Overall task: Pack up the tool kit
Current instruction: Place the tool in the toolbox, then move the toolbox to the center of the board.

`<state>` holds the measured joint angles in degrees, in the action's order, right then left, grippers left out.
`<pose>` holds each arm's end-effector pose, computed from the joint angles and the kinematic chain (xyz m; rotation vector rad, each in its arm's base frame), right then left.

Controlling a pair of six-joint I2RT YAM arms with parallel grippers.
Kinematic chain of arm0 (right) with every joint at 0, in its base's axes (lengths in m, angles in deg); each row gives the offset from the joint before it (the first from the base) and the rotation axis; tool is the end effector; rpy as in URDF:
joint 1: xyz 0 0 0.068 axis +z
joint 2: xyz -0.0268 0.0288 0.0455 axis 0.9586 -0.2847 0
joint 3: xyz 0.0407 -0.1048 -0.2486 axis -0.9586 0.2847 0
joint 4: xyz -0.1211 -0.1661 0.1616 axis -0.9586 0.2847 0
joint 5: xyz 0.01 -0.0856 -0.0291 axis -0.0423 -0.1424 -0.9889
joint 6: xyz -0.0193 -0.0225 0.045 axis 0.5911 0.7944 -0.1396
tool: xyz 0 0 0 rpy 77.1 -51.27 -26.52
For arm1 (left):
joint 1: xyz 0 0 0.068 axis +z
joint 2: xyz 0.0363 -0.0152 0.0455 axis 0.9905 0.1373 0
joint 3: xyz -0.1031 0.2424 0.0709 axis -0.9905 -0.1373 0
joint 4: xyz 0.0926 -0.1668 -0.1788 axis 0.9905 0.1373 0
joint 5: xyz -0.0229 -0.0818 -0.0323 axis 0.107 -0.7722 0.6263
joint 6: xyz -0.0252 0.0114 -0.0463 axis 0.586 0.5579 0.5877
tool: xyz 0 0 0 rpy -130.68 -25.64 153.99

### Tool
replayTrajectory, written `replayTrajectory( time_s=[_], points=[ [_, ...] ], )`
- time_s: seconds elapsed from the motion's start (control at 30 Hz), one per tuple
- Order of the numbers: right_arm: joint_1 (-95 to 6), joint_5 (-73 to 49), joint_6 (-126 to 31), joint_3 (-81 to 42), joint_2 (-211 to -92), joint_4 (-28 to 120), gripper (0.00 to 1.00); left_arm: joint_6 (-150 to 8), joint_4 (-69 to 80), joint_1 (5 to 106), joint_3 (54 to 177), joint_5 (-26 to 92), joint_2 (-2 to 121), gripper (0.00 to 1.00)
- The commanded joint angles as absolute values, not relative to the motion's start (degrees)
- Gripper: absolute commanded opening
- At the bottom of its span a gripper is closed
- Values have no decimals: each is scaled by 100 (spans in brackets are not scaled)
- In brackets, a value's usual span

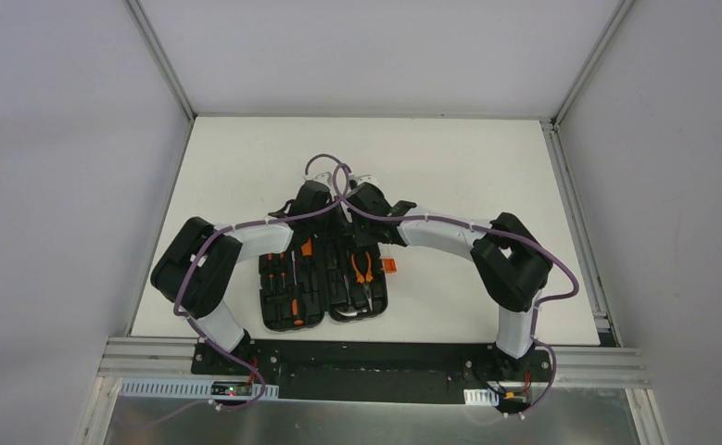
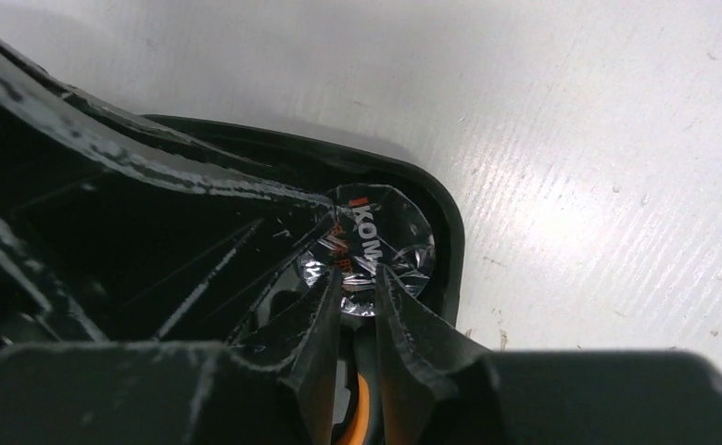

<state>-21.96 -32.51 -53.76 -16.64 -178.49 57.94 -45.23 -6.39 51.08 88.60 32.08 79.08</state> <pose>0.2608 0.3152 0.1900 -0.7003 2.2997 0.2619 0.2847 -0.1778 0.1666 -0.0429 2.3083 -0.8240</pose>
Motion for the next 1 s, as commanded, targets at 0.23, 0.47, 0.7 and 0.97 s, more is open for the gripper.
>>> replayTrajectory(
  time_s=[0.23, 0.47, 0.7, 0.97],
  points=[
    [-2336, -2728, -5311, -2020, -16695, 7059, 42, -5075, 1607, 5406, 9652, 3096, 6606, 69],
    [-2649, -2150, -5852, -1457, -16381, 7002, 45, -5180, 2367, 6223, 9140, 3186, 4819, 89],
    [-2654, -1814, -6249, -1325, -16851, 6797, 43, -5366, 3629, 7004, 8518, 3566, 3202, 99],
    [-2832, -1955, -6432, -1114, -17317, 6540, 27, -5044, 4156, 7471, 7702, 3827, 2091, 99]
  ],
)
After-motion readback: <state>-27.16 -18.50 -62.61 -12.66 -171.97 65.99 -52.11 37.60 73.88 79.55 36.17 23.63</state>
